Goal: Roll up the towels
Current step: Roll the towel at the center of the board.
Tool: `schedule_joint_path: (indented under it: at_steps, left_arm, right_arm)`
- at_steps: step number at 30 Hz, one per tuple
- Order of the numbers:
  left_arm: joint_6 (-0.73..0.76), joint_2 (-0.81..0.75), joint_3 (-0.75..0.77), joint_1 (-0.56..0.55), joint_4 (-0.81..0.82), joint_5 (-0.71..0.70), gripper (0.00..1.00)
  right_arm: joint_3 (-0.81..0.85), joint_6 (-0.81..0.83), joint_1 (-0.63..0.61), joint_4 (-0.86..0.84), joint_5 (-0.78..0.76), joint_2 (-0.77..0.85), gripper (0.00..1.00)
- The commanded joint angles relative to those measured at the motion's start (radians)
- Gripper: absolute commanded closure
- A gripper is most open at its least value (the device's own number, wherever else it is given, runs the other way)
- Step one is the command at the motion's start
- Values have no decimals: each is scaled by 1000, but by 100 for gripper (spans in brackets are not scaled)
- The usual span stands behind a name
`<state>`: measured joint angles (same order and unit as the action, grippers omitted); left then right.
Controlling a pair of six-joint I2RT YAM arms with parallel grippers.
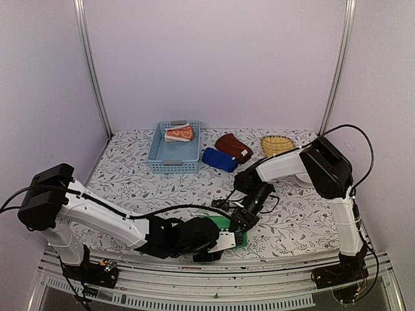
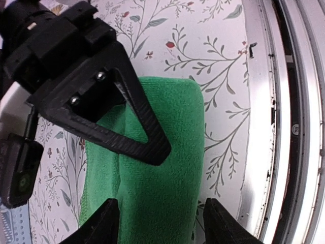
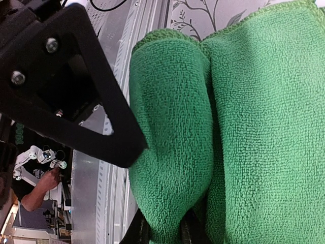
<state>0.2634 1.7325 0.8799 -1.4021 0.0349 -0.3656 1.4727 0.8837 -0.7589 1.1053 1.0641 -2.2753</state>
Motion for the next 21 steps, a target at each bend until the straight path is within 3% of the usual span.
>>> schedule_joint_path:
  at_steps: [1, 8, 12, 16, 19, 21]
  left_arm:
    - [58, 79, 49, -15, -57, 7, 42]
    - [42, 134, 78, -15, -78, -26, 53]
    - [28, 151, 84, -12, -87, -29, 63]
    - [1, 157, 93, 0, -129, -16, 70]
    - [-35, 117, 88, 28, -149, 82, 72]
    - [-73, 102, 99, 65, -176, 180, 74]
  right_arm:
    - [-28, 12, -9, 10, -131, -64, 89]
    - [-26, 14, -8, 12, -122, -64, 88]
    - [-29, 46, -7, 39, -97, -21, 82]
    - [-18, 79, 20, 88, -88, 84, 64]
    - [-18, 81, 72, 116, -80, 205, 48]
    - [-20, 84, 106, 116, -80, 302, 44]
